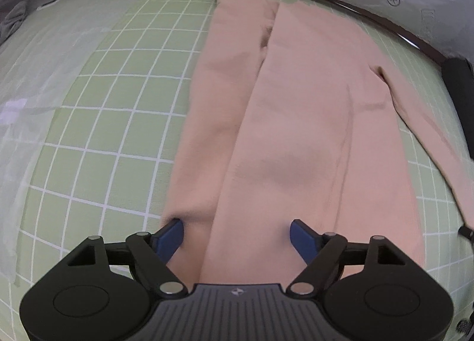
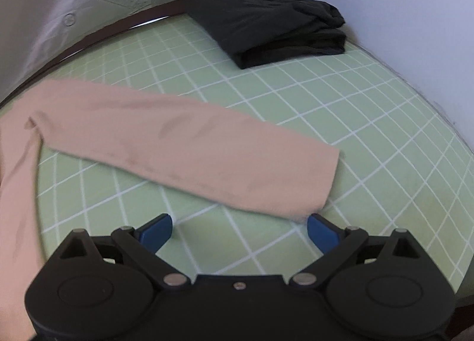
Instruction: Fold clothes
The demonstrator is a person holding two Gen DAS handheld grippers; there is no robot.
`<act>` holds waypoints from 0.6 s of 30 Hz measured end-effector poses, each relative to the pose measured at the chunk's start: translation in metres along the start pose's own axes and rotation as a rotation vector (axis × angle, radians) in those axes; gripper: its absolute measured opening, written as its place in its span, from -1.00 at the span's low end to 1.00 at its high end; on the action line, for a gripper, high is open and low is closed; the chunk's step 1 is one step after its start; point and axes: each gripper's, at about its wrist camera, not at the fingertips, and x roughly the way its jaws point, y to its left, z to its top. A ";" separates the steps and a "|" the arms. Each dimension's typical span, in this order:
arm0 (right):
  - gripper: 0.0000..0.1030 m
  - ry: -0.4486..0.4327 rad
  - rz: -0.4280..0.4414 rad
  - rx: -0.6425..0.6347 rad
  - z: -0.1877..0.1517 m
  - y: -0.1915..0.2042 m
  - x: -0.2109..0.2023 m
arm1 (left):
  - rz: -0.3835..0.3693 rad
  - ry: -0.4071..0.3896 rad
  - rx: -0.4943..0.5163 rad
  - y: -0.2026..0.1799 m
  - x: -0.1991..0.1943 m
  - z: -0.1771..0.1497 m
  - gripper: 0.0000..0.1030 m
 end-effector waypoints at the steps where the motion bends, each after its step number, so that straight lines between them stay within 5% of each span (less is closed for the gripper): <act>1: 0.92 -0.006 -0.011 0.005 0.002 0.001 0.001 | 0.004 -0.001 0.002 -0.001 0.001 0.001 0.55; 8: 0.92 -0.082 -0.058 0.053 0.023 0.001 0.006 | -0.003 -0.014 -0.023 0.004 -0.004 0.003 0.55; 18: 0.95 -0.064 -0.096 0.072 0.031 -0.003 0.027 | 0.092 -0.011 -0.064 0.021 0.002 0.013 0.57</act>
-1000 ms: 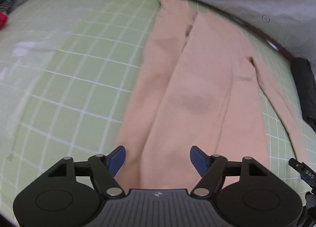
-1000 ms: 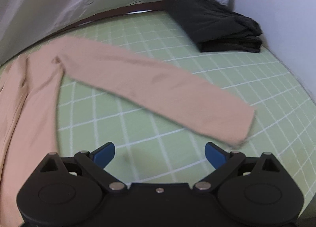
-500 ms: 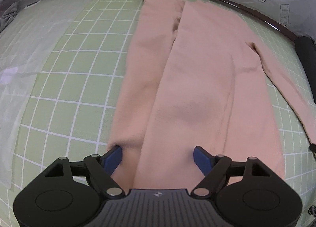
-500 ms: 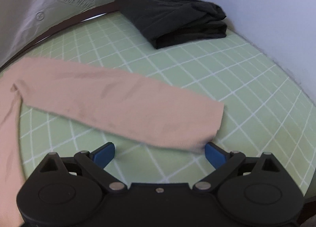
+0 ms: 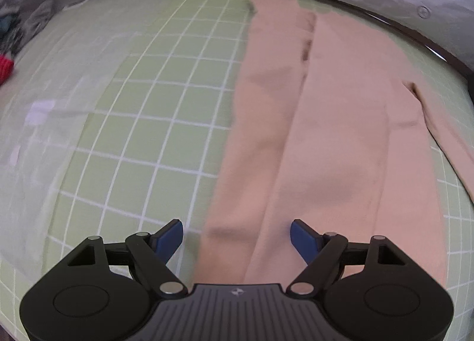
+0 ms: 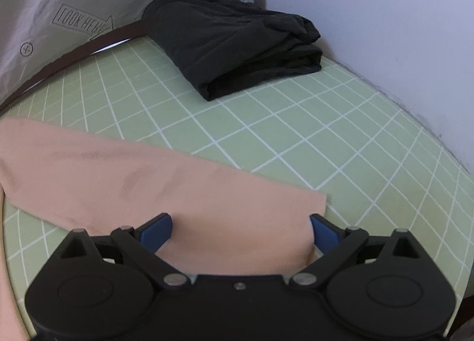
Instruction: Fold clothes
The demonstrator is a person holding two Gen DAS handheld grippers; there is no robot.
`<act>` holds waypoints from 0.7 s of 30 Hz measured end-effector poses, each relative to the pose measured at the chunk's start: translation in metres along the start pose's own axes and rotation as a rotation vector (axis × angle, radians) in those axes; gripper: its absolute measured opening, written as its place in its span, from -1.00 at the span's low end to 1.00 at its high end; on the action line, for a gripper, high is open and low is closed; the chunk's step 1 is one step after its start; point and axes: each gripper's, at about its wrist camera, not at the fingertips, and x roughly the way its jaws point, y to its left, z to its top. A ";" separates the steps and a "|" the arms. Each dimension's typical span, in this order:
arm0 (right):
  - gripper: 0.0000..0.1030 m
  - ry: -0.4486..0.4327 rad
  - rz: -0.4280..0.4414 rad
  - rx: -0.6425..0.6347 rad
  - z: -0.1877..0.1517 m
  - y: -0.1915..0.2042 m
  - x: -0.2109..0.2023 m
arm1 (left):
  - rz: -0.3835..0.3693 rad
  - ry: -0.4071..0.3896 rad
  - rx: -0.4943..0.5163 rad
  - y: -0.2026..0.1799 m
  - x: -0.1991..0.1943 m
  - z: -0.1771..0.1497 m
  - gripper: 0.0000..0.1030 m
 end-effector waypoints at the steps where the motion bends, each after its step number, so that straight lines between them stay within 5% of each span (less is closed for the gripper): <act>1: 0.95 0.000 0.002 0.005 -0.001 -0.001 0.000 | -0.004 0.007 -0.012 0.003 0.001 0.000 0.60; 8: 1.00 0.006 -0.001 0.082 -0.004 -0.006 0.001 | 0.032 0.038 -0.016 0.004 0.012 0.006 0.95; 16: 0.97 0.005 0.076 0.009 -0.002 -0.005 0.000 | 0.028 0.041 -0.021 0.006 0.017 0.010 1.00; 19: 0.53 -0.026 0.122 -0.046 -0.002 -0.002 -0.005 | 0.025 0.035 -0.021 0.006 0.017 0.009 1.00; 21: -0.24 -0.045 0.163 -0.083 -0.001 0.002 -0.010 | 0.025 0.029 -0.021 0.006 0.017 0.009 1.00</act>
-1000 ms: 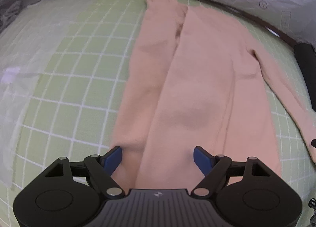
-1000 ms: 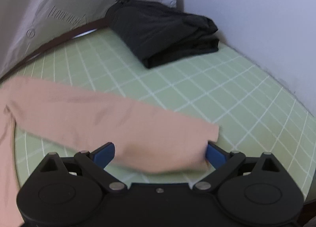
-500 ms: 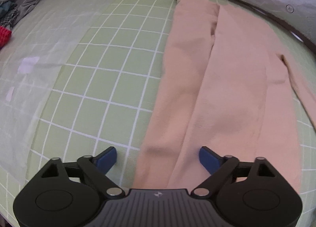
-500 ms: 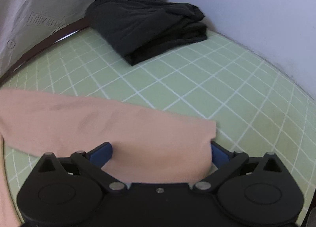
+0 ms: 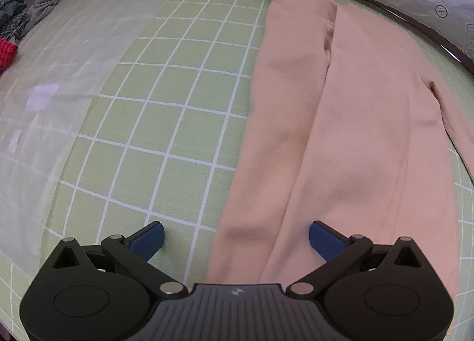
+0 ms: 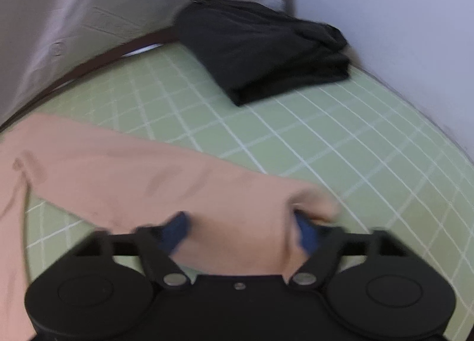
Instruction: Fold clothes
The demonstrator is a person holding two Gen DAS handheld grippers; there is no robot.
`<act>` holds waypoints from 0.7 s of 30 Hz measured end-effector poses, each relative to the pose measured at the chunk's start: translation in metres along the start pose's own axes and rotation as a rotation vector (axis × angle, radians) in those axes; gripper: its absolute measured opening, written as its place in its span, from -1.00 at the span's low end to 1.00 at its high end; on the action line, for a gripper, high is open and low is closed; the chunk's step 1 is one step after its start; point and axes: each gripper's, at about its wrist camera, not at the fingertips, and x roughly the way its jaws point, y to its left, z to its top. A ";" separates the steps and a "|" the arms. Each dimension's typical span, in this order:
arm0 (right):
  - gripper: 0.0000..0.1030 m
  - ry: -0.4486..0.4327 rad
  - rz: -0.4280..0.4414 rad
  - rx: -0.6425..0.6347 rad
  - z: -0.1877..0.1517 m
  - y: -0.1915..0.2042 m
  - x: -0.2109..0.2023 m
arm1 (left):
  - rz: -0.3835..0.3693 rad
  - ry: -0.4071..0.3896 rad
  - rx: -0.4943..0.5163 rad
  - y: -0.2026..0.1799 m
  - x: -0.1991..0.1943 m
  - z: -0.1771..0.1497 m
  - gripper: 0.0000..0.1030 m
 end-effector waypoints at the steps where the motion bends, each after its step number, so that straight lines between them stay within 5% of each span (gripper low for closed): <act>1: -0.39 0.001 0.021 -0.014 0.001 0.003 -0.001 | 0.000 -0.003 0.000 0.000 0.000 0.000 1.00; 2: -0.69 0.006 0.043 -0.024 0.003 0.006 0.000 | 0.000 -0.005 0.000 0.000 0.000 0.000 1.00; 3: -0.75 0.012 0.058 -0.038 0.005 0.009 0.000 | 0.001 -0.008 0.001 0.000 0.000 0.000 1.00; 8: -0.77 0.008 0.130 -0.118 0.019 0.033 -0.001 | 0.000 -0.017 0.003 0.002 0.002 -0.004 1.00; 13: -0.78 -0.040 0.325 -0.169 0.034 0.080 -0.025 | 0.000 -0.023 0.003 0.002 0.003 -0.001 1.00; 18: -0.72 0.064 0.547 -0.270 0.015 0.139 -0.032 | -0.004 -0.034 0.009 0.001 0.003 -0.007 1.00; 21: -0.38 0.128 0.522 -0.374 -0.004 0.160 -0.030 | -0.006 -0.047 0.011 0.001 0.000 -0.010 1.00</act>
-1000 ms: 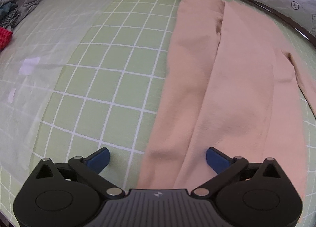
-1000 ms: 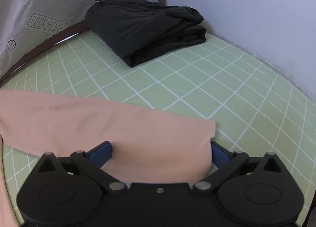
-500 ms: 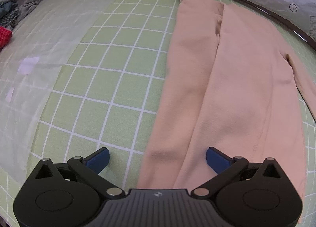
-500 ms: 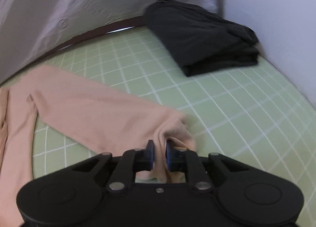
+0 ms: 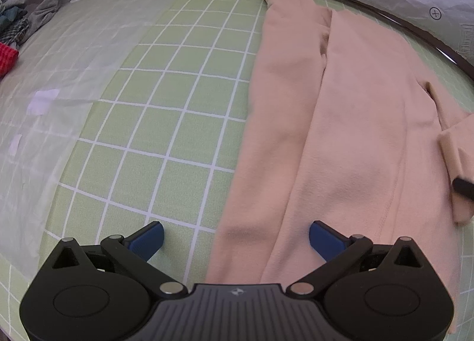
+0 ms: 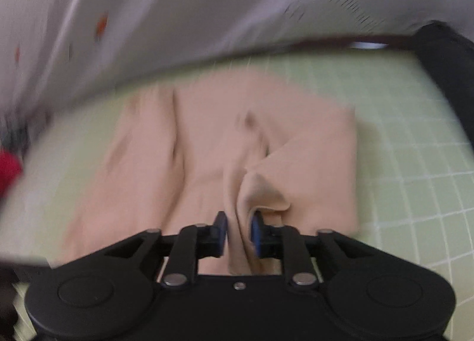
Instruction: Fold clothes
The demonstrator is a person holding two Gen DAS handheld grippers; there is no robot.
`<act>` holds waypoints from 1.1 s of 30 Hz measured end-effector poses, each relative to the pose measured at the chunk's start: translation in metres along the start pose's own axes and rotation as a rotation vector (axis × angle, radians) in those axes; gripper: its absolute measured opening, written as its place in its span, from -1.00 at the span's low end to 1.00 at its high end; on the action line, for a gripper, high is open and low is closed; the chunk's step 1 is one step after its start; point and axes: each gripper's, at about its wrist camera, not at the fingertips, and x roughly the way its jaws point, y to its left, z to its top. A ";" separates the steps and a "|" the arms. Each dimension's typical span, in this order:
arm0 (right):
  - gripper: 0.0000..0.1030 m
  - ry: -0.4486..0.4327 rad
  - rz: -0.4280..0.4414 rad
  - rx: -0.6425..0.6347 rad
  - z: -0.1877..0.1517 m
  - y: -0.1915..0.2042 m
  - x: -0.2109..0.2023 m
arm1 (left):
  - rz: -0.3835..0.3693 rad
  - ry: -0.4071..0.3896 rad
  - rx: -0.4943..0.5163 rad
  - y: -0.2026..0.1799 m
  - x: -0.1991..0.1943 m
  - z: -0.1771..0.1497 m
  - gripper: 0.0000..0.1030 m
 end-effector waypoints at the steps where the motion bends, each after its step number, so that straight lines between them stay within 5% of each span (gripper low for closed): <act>1: -0.23 -0.001 -0.006 -0.002 -0.003 0.001 -0.002 | -0.001 -0.003 0.000 0.001 0.000 0.000 1.00; 3: 0.26 -0.011 -0.020 0.002 -0.006 0.002 -0.007 | -0.001 -0.002 -0.002 0.000 0.001 0.000 1.00; 9: 0.92 -0.138 -0.166 0.059 -0.004 -0.023 -0.037 | 0.008 0.049 -0.041 0.005 -0.007 -0.001 1.00; 16: 0.93 -0.107 -0.434 0.205 -0.019 -0.079 -0.047 | 0.037 -0.065 -0.055 -0.010 -0.040 0.006 0.99; 21: 0.93 -0.087 -0.482 0.299 -0.028 -0.118 -0.049 | -0.035 -0.184 0.090 -0.057 -0.055 0.019 0.99; 27: 0.93 -0.069 -0.503 0.298 -0.026 -0.147 -0.042 | -0.202 -0.147 0.209 -0.131 -0.040 0.028 0.97; 33: 0.93 -0.032 -0.507 0.290 -0.027 -0.170 -0.034 | -0.304 -0.115 0.373 -0.194 -0.027 0.020 0.45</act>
